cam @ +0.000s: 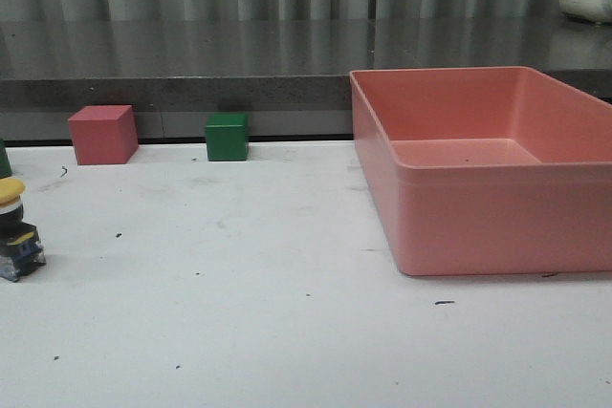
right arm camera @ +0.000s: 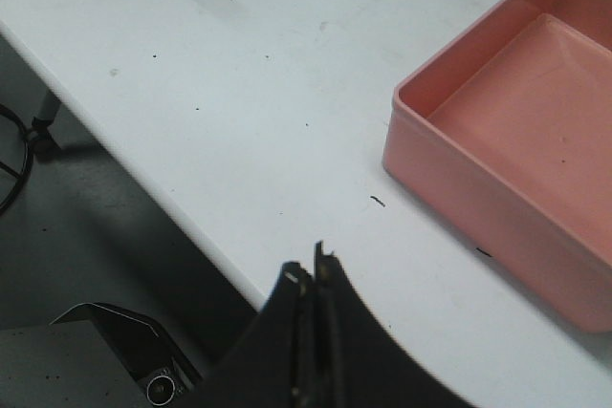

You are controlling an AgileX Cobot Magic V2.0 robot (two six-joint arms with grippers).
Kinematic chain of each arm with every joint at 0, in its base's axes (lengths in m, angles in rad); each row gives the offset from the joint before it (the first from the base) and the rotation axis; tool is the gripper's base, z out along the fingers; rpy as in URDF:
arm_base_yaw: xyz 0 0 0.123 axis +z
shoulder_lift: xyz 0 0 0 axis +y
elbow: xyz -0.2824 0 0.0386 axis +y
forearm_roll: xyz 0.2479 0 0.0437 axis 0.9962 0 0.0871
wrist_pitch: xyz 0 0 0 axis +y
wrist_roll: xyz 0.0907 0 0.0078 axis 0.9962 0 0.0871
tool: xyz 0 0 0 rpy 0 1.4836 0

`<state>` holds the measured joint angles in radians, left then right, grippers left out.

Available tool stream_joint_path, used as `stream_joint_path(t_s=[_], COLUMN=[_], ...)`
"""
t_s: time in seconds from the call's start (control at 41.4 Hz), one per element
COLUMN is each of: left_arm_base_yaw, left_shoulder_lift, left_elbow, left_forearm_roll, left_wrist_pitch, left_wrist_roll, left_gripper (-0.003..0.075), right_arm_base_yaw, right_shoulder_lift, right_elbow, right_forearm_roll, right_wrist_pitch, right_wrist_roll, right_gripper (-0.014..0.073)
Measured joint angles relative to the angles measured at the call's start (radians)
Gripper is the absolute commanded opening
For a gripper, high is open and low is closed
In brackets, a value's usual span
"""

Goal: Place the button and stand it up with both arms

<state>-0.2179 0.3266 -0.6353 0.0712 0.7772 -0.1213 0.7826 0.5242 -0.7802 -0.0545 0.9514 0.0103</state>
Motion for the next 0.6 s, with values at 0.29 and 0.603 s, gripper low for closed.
stream_joint_path(t_s=[0.29, 0.603], left_arm_base_yaw=[0.147, 0.177], left_shoulder_lift=[-0.283, -0.330], left_elbow=[0.464, 0.644], left_forearm_roll=[0.019, -0.087], left_wrist_pitch=[-0.450, -0.692], left_wrist_roll=[0.000, 0.000], left_gripper=[-0.0020, -0.0020], right_arm_base_yaw=[0.000, 0.000], right_shoulder_lift=[0.000, 0.000], right_elbow=[0.000, 0.000], right_forearm_roll=[0.000, 0.000], right_wrist_pitch=[0.000, 0.002], right_wrist_roll=[0.000, 0.000], right_gripper=[-0.0069, -0.0069])
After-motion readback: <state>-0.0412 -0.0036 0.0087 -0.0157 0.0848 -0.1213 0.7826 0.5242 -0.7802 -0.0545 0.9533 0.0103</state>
